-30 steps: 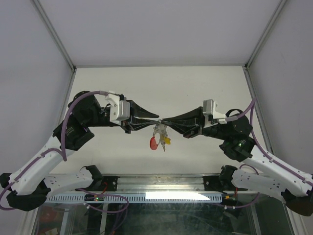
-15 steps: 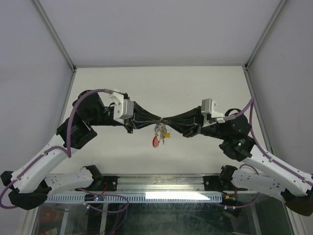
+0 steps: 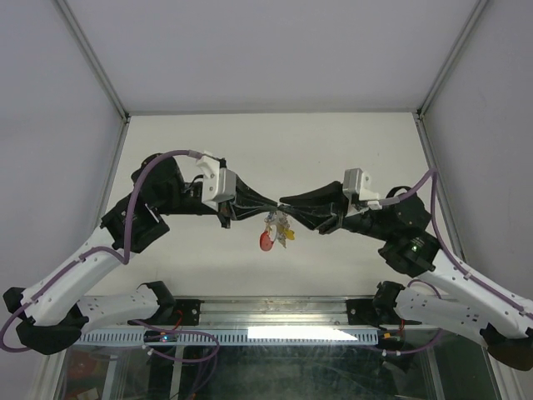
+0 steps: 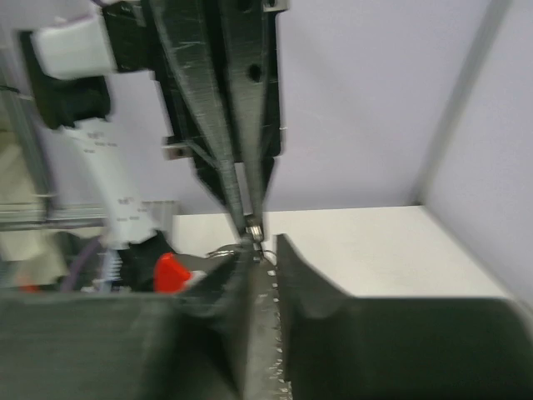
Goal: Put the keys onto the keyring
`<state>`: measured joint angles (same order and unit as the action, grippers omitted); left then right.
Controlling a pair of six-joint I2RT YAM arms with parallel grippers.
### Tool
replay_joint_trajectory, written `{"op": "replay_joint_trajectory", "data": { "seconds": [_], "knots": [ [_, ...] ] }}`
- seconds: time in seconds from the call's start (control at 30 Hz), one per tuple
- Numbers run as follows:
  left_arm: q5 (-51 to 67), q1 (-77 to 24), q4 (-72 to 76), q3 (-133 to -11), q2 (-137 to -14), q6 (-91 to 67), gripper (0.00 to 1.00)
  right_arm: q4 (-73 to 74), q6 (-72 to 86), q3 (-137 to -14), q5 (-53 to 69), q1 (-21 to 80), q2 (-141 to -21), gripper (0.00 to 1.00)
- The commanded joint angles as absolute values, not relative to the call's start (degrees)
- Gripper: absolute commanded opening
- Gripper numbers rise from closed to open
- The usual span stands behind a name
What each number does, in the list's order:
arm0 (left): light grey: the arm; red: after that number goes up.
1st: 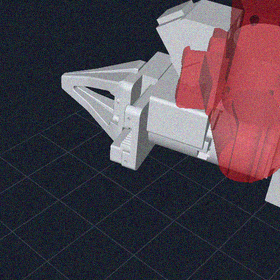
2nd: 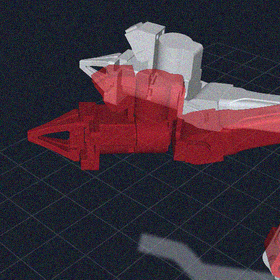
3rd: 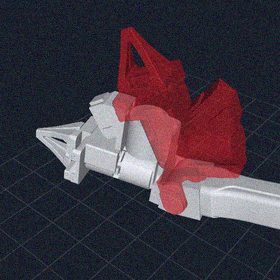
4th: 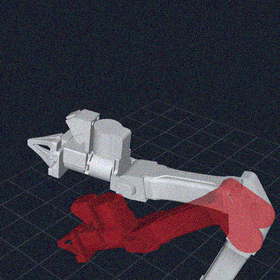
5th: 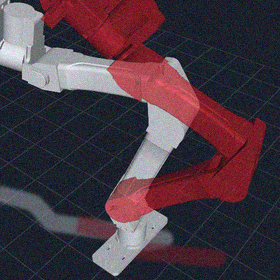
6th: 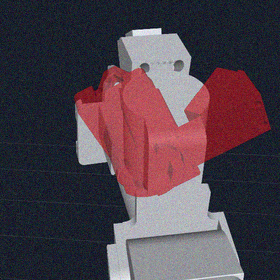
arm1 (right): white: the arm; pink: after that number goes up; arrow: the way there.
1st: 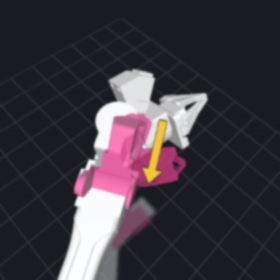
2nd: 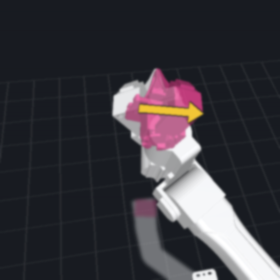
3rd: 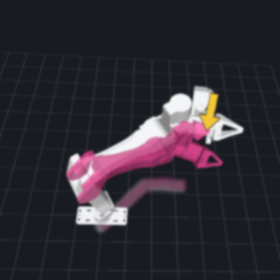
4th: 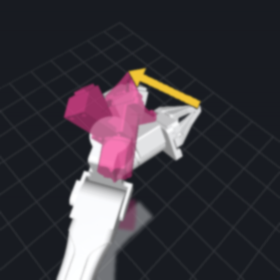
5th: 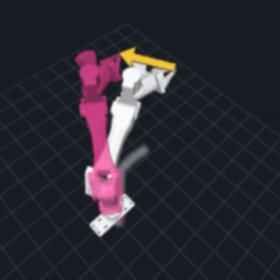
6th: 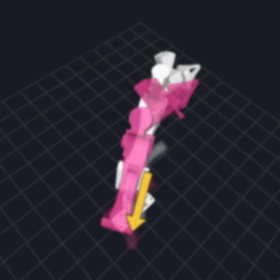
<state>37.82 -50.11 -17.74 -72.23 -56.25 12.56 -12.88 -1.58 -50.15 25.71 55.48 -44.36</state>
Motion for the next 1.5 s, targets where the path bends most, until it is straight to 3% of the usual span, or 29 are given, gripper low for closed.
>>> {"op": "replay_joint_trajectory", "data": {
  "seconds": [0.0,0.1,0.17,0.5,0.77,1.1,1.27,1.47],
  "knots": [
    [31.90,-50.38,-17.84,-72.69,-57.57,12.62,0.00,-11.58,-4.98,-53.50,20.37,55.90,-40.83,0.38],
    [30.17,-50.41,-18.51,-72.60,-58.60,12.46,0.00,-7.57,-6.01,-54.06,16.35,55.94,-39.60,0.55],
    [29.32,-50.38,-18.94,-72.68,-59.62,12.27,0.00,-4.36,-6.75,-54.75,13.36,55.92,-39.11,0.59],
    [22.02,-50.36,-19.04,-72.50,-64.64,10.11,0.00,6.31,-3.67,-56.43,-5.70,55.90,-39.78,0.64],
    [19.67,-48.01,-20.26,-76.73,-73.94,6.48,0.00,21.75,4.82,-65.36,-14.98,53.60,-50.27,0.70],
    [19.90,-43.03,-15.40,-80.59,-83.85,1.82,0.00,22.97,25.86,-59.74,8.15,22.25,-52.00,0.71],
    [20.99,-40.83,-13.21,-80.73,-86.91,0.85,0.00,21.74,30.17,-55.60,6.99,19.96,-50.07,0.71],
    [23.92,-34.26,-9.68,-71.70,-86.58,-4.23,0.00,26.67,30.81,-56.68,6.51,19.95,-51.45,0.76]
  ]
}}
